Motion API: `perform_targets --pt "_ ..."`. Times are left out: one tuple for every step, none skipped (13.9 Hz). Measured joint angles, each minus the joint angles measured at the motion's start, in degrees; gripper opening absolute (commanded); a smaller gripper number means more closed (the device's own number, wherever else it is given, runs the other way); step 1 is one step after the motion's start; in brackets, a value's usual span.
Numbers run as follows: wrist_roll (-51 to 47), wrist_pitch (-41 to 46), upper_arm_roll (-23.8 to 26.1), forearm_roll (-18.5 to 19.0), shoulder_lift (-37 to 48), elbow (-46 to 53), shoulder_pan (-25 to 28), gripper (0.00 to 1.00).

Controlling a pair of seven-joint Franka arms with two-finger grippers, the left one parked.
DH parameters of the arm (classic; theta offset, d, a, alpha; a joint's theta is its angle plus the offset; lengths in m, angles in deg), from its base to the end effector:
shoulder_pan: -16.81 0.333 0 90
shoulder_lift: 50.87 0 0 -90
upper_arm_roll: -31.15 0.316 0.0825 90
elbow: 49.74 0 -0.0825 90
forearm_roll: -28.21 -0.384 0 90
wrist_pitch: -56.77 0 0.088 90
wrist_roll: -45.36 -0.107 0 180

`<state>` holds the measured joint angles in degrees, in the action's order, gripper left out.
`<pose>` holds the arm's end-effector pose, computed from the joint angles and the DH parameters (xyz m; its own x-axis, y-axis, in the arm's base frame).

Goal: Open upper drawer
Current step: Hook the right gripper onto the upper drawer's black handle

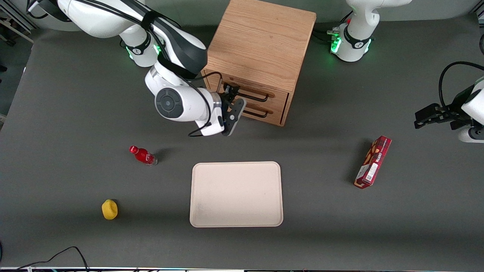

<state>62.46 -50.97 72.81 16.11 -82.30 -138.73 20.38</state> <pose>0.5107 0.4317 0.3964 0.5877 0.8083 0.0355 0.6957 -0.4824 -0.5323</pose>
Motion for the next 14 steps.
perform_targets --pt "-0.7 -0.1 0.2 0.0 -0.1 0.0 0.4 1.00" --pt "-1.1 -0.2 0.4 0.1 -0.2 -0.1 0.7 1.00" --pt "-1.4 -0.5 0.7 0.1 -0.3 -0.2 0.8 1.00" --pt "-1.6 -0.9 0.9 0.1 -0.4 -0.4 0.9 1.00" --pt "-1.7 -1.6 1.0 0.2 -0.5 -0.5 1.1 1.00" --pt "-1.7 -2.1 1.0 0.5 -0.5 -0.9 1.2 1.00" --pt "-1.7 -2.6 1.0 1.2 -0.7 -1.1 1.3 1.00" --pt "-1.7 -2.9 1.0 1.8 -1.0 -1.3 1.3 1.00" --pt "-1.7 -3.5 1.0 2.1 -1.4 -1.4 1.4 1.00" --pt "-1.7 -4.1 1.0 2.4 -1.8 -1.5 1.4 1.00" --pt "-1.8 -4.5 1.0 3.0 -2.3 -1.5 1.4 1.00" --pt "-1.8 -4.5 1.1 3.2 -2.6 -1.4 1.3 1.00" --pt "-1.8 -4.5 1.2 3.6 -2.8 -1.1 1.3 1.00" --pt "-1.8 -4.5 1.3 4.1 -2.9 -0.8 1.3 1.00"
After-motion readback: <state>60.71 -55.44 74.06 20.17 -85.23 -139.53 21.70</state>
